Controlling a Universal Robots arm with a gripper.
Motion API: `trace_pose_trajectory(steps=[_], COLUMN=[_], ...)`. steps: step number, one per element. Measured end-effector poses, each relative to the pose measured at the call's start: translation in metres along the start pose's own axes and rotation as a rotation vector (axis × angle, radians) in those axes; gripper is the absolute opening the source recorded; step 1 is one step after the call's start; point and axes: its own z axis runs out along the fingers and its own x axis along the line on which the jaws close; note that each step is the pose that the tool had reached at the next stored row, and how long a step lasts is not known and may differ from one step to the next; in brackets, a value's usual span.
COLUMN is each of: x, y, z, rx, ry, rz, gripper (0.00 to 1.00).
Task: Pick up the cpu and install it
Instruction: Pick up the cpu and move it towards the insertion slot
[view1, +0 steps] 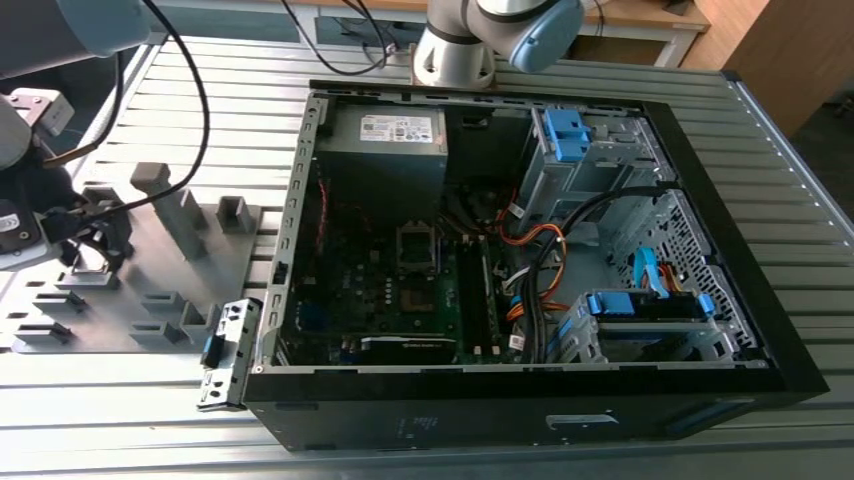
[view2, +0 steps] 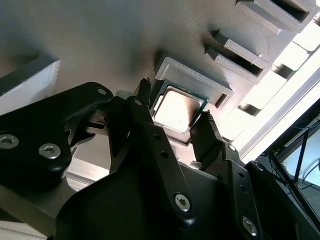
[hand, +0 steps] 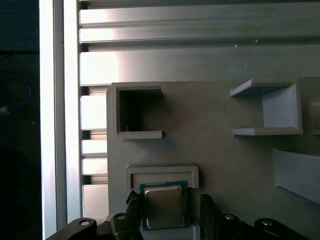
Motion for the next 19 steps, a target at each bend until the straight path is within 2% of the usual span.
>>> trace_pose_trajectory(steps=[19], x=[0.0040], y=[0.0008], z=[0.0038], rx=[0.0018], ry=[-0.0001], rz=[0.000], gripper=[0.59])
